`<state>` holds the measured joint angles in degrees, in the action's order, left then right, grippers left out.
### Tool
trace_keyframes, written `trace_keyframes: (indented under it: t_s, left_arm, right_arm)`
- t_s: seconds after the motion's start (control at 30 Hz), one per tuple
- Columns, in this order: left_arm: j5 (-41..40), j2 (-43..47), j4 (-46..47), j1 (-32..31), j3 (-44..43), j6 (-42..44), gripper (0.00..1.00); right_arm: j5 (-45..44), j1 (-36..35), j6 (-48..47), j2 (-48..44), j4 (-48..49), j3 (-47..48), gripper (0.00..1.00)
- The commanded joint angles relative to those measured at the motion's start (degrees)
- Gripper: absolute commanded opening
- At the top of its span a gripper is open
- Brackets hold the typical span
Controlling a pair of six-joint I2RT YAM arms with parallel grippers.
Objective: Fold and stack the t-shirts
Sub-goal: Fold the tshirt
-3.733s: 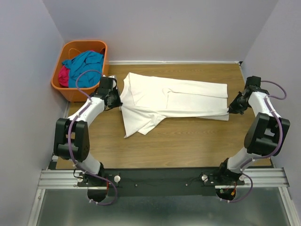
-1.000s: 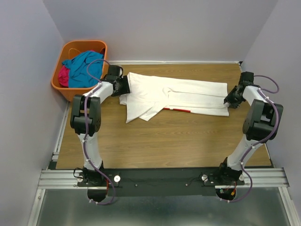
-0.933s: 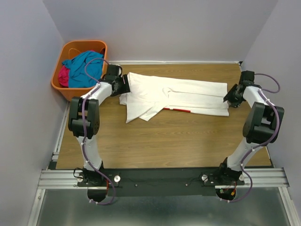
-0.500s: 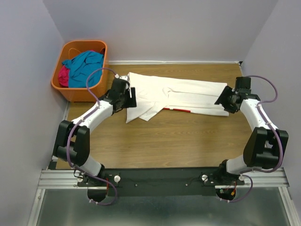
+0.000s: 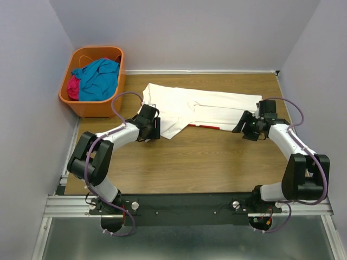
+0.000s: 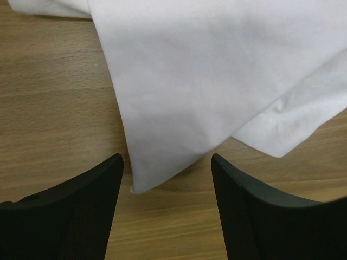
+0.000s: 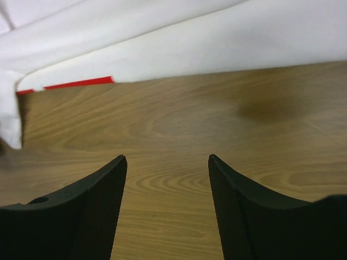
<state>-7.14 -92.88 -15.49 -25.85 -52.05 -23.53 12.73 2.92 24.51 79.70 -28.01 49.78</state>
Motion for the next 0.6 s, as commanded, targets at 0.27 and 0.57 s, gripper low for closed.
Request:
trace_keyframes:
  t_s: [0.27, 0.57]
  left_arm:
    - [2.5, 0.4, 5.2, 2.8, 1.9, -1.3, 0.67]
    - [11.3, 0.3, 8.9, 5.6, 4.6, -0.6, 0.59]
  right_arm:
    - [7.8, -20.0, 15.2, 9.8, 27.5, -5.2, 0.64]
    - [-5.2, -37.5, 26.5, 24.0, 36.6, 3.0, 0.59]
